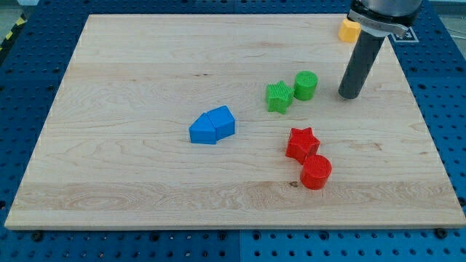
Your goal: Push the green circle into the green star
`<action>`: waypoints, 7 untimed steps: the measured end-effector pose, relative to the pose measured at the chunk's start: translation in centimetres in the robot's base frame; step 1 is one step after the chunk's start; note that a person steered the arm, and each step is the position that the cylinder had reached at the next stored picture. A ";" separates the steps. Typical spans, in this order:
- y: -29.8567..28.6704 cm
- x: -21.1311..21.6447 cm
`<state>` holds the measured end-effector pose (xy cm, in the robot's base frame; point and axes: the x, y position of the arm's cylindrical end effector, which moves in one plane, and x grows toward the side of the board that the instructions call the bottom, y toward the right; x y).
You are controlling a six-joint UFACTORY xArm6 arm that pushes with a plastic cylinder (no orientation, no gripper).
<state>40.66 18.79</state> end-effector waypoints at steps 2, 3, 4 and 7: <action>-6.2 -0.3; -6.0 -0.5; -4.1 -3.4; -7.0 -2.5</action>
